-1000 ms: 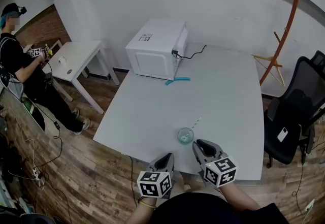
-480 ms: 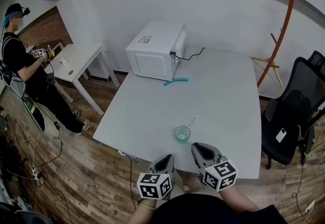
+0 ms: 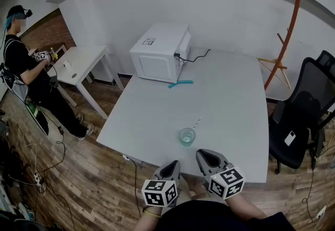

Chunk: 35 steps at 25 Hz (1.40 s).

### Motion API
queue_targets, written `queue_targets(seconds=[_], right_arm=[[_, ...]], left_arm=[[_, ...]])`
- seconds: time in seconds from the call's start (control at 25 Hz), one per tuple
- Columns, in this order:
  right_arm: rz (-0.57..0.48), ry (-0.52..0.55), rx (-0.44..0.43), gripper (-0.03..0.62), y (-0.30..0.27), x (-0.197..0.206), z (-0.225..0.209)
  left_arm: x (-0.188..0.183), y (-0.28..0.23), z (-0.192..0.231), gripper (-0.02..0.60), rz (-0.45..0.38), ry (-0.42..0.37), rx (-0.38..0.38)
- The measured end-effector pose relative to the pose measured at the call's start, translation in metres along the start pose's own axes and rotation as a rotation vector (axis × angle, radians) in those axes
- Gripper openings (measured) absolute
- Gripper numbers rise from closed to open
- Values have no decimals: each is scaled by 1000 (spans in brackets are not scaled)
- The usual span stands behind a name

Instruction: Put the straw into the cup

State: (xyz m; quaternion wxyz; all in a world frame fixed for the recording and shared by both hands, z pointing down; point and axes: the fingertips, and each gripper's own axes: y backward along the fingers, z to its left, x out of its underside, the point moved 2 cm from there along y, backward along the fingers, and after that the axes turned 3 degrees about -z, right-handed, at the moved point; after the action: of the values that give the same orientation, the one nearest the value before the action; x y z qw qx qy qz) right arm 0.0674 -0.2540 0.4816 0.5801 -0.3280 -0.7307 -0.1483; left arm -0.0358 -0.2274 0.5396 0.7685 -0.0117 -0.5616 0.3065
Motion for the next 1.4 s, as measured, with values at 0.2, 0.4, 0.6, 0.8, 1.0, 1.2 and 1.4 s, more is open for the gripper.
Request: queue_targets(seconds=[0.2,0.4,0.6,0.8,1.0,1.2,1.4], right_arm=[[-2,3,-2,40,2,1,2],[-4,3,1,40,5,2,3],[-1,9,-4,40,6,3,5],[2,14,-1,40,7,2,2],[6,16,-3,38,8,3,4],[7,15,-10,38,8,3,5],[4,15,-13,38,8,3,6]], left_arm=[[3,3,-1,18,3,1,-2],[5,5,-2,18,3,-1,1],[4,4,-4,18,1,-7,7],[4,1,-8,18,5,-11,13],[5,3,-9,18,10,-17,11],[3,6,-9,18,3,-16,3],[3,7,-8,18,0,-18,-1]])
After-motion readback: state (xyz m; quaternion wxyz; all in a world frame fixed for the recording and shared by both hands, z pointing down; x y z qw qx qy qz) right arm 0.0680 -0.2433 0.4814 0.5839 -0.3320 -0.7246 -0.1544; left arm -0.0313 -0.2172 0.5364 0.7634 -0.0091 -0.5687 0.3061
